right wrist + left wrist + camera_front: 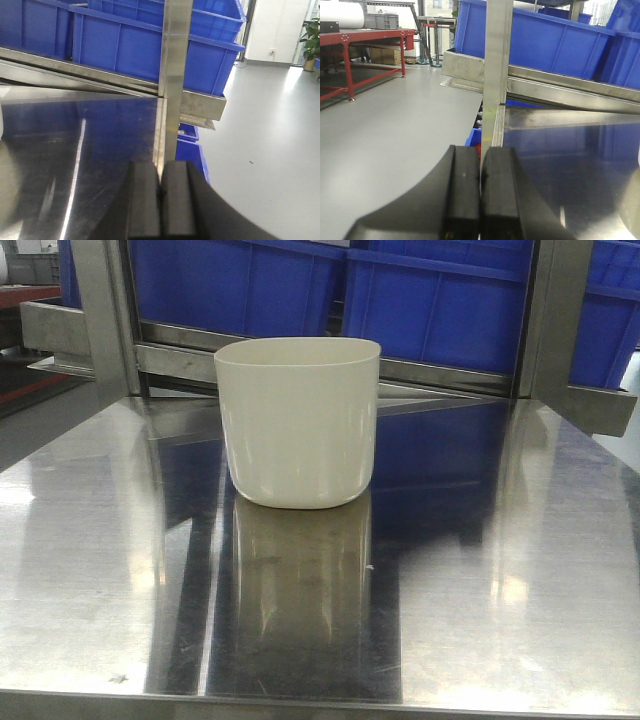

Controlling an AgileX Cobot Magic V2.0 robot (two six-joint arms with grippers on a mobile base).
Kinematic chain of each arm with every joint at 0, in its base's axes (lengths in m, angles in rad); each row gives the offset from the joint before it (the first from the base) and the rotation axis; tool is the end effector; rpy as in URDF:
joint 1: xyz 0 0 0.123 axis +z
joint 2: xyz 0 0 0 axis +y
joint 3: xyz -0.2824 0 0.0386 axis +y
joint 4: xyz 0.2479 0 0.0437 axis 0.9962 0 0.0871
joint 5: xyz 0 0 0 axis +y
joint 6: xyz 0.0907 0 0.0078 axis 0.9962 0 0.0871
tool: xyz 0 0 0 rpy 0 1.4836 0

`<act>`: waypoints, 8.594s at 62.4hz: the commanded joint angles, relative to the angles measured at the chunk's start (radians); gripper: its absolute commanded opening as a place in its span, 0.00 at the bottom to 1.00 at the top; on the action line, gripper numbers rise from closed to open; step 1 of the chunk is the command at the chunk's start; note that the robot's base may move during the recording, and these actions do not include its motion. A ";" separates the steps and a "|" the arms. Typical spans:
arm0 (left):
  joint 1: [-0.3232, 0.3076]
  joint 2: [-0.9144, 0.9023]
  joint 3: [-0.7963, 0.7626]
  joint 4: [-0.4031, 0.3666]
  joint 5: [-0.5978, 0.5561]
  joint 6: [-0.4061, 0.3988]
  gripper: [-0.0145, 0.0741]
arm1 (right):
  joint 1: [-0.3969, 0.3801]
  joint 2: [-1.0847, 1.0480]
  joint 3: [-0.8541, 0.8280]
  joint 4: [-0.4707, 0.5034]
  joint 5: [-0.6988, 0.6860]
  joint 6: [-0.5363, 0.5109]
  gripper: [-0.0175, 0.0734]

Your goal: Move white bin to right shelf second layer

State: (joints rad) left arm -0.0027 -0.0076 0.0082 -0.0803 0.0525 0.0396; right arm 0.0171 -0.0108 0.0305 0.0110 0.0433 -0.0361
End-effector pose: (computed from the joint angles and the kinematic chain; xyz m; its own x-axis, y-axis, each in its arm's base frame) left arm 0.0562 -0.0005 0.2060 0.0339 -0.0407 -0.9986 0.0083 0.9991 -0.0404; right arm 0.0569 0.0010 0.1994 0.0246 -0.0247 -0.9994 -0.0170 0.9995 -0.0251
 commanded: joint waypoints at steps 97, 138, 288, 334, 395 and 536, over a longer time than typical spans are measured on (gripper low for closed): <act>-0.001 -0.016 0.027 -0.005 -0.083 -0.005 0.26 | 0.078 0.666 -0.483 -0.304 0.390 0.513 0.25; -0.001 -0.016 0.027 -0.005 -0.083 -0.005 0.26 | 0.515 1.284 -0.975 -0.396 0.637 0.746 0.60; -0.001 -0.016 0.027 -0.005 -0.083 -0.005 0.26 | 0.471 1.813 -1.843 -0.262 1.135 0.521 0.25; -0.001 -0.016 0.027 -0.005 -0.083 -0.005 0.26 | 0.020 1.294 -1.177 -0.078 0.693 0.088 0.25; -0.001 -0.016 0.027 -0.005 -0.083 -0.005 0.26 | -0.087 0.586 -0.645 -0.011 0.541 0.036 0.25; -0.001 -0.016 0.027 -0.005 -0.083 -0.005 0.26 | -0.087 0.586 -0.645 -0.011 0.541 0.036 0.25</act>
State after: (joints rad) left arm -0.0027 -0.0076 0.0082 -0.0803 0.0525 0.0396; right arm -0.0643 0.5763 -0.5846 0.0000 0.6670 0.0000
